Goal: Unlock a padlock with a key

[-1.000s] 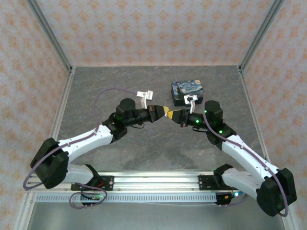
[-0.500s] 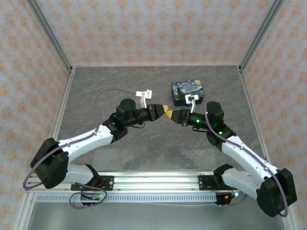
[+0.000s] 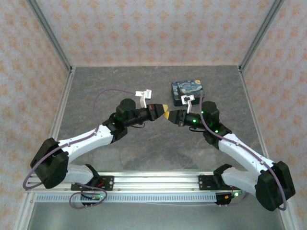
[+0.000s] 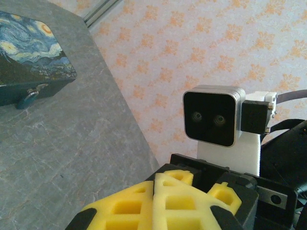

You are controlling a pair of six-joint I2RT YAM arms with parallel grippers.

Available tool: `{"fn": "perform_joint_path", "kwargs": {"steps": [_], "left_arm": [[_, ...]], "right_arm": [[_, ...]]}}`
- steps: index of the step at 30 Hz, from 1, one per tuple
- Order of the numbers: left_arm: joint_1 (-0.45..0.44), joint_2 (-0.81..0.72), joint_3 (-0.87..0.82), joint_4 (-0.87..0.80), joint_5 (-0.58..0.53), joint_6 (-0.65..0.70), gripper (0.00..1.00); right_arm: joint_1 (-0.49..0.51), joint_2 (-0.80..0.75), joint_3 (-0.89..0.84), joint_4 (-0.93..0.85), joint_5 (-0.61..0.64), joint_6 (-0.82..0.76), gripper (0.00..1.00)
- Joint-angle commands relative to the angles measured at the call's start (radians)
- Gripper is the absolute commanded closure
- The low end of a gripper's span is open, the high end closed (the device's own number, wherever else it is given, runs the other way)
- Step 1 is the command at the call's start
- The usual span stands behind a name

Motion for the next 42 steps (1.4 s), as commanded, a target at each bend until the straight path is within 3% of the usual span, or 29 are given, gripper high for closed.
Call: {"fn": "perform_joint_path", "kwargs": {"steps": [1, 9, 28, 36, 39, 42], "left_arm": [[-0.011, -0.037, 0.003, 0.032, -0.020, -0.002, 1.00], [-0.010, -0.062, -0.014, 0.015, -0.052, 0.009, 1.00], [-0.010, -0.102, -0.024, -0.040, -0.069, 0.048, 1.00], [0.002, -0.126, 0.036, -0.189, -0.117, 0.130, 0.38], [0.005, -0.097, 0.106, -0.320, -0.175, 0.199, 0.24], [0.005, -0.022, 0.191, -0.412, -0.201, 0.259, 0.18]], "right_arm": [[0.006, -0.011, -0.012, 0.041, 0.003, -0.005, 0.85], [-0.002, -0.059, -0.023, -0.016, 0.050, -0.026, 1.00], [-0.037, -0.107, -0.031, -0.095, 0.095, -0.043, 1.00], [-0.038, -0.144, 0.013, -0.350, 0.203, -0.162, 1.00], [-0.038, -0.162, 0.054, -0.506, 0.306, -0.218, 1.00], [-0.038, -0.178, 0.104, -0.673, 0.463, -0.251, 1.00]]}}
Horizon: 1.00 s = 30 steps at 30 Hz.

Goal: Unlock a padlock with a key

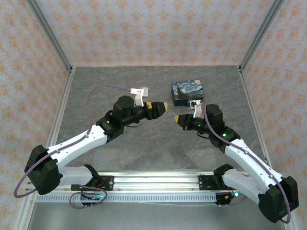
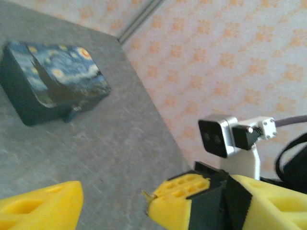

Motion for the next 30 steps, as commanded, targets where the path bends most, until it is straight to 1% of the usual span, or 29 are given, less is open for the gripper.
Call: {"fn": "perform_joint_path", "kwargs": {"steps": [1, 5, 8, 11, 15, 18, 22, 25, 30], "left_arm": [[0.009, 0.086, 0.109, -0.145, -0.062, 0.111, 0.17], [0.004, 0.241, 0.268, -0.257, -0.089, 0.194, 0.12], [-0.005, 0.368, 0.408, -0.350, -0.096, 0.251, 0.11], [-0.012, 0.516, 0.588, -0.493, -0.114, 0.320, 0.11], [-0.013, 0.718, 0.798, -0.597, -0.105, 0.396, 0.13], [-0.009, 0.853, 0.962, -0.663, -0.118, 0.464, 0.13], [-0.004, 1.023, 1.194, -0.774, -0.080, 0.501, 0.16], [-0.005, 1.100, 1.298, -0.815, -0.084, 0.518, 0.17], [-0.008, 1.171, 1.380, -0.862, -0.105, 0.543, 0.18]], "right_arm": [[-0.003, -0.034, 0.083, -0.246, 0.237, -0.077, 1.00], [-0.003, -0.064, 0.120, -0.407, 0.460, -0.060, 1.00], [-0.003, -0.084, 0.131, -0.482, 0.558, -0.025, 1.00], [-0.003, -0.092, 0.142, -0.535, 0.607, -0.013, 1.00], [-0.003, -0.095, 0.143, -0.569, 0.650, -0.005, 1.00], [-0.003, -0.093, 0.139, -0.576, 0.660, 0.002, 1.00], [-0.003, -0.093, 0.130, -0.582, 0.663, 0.016, 1.00], [-0.003, -0.094, 0.123, -0.580, 0.659, 0.021, 1.00], [-0.003, -0.093, 0.114, -0.575, 0.653, 0.027, 1.00]]}}
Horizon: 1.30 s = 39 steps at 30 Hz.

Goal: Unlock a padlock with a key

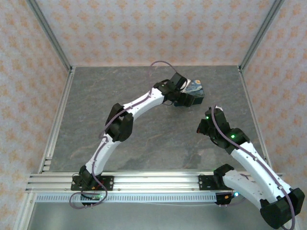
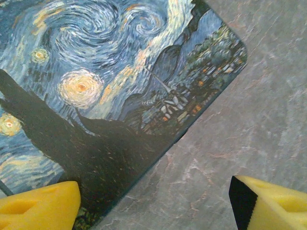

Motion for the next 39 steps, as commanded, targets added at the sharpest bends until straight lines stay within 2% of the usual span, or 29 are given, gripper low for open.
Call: {"fn": "perform_joint_path", "kwargs": {"steps": [1, 9, 17, 27, 39], "left_arm": [[-0.006, 0.010, 0.064, -0.090, -0.014, 0.049, 0.18], [-0.014, 0.026, 0.052, -0.164, -0.072, 0.103, 0.19], [-0.014, -0.065, -0.109, -0.162, -0.090, 0.154, 0.19], [-0.014, -0.287, -0.462, -0.049, -0.115, 0.144, 0.19], [-0.024, -0.657, -1.061, 0.165, -0.172, -0.057, 0.18]], "right_arm": [[-0.003, -0.010, 0.004, -0.027, 0.028, 0.017, 1.00], [-0.003, -0.006, 0.011, -0.041, 0.038, 0.014, 1.00], [-0.003, -0.003, 0.036, -0.082, 0.056, -0.006, 1.00], [-0.005, 0.002, 0.036, -0.083, 0.065, -0.010, 1.00], [-0.004, 0.047, 0.032, -0.043, 0.035, -0.015, 1.00]]}}
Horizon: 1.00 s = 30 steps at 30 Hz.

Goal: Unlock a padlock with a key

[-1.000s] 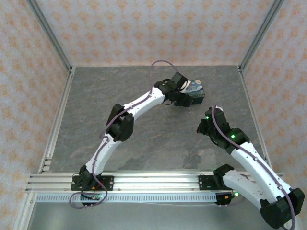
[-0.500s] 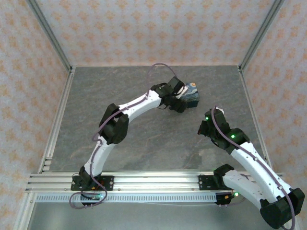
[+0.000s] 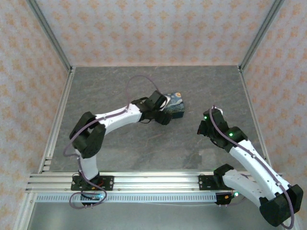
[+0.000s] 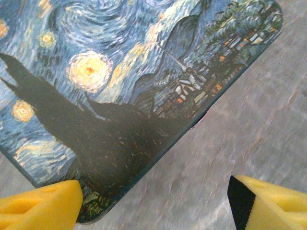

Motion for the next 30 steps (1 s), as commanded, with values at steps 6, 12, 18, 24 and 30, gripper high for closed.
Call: {"fn": "perform_joint_path", "kwargs": {"steps": [6, 12, 18, 24, 30], "left_arm": [[0.002, -0.147, -0.252, -0.070, -0.119, -0.157, 0.16], [0.072, -0.145, -0.231, -0.101, -0.152, -0.166, 0.15], [0.096, -0.124, -0.141, -0.100, -0.136, -0.109, 0.15], [0.070, -0.160, -0.116, -0.078, -0.119, -0.086, 0.14], [0.097, -0.300, -0.216, -0.004, -0.035, -0.163, 0.13]], "right_arm": [[-0.005, 0.037, 0.027, 0.040, -0.019, -0.008, 1.00], [-0.005, 0.048, 0.029, 0.043, -0.030, -0.007, 1.00], [-0.005, 0.042, 0.029, 0.039, -0.031, -0.008, 1.00], [-0.004, 0.009, -0.005, 0.119, -0.133, -0.018, 1.00], [-0.006, 0.031, -0.073, 0.343, -0.406, -0.016, 1.00]]}}
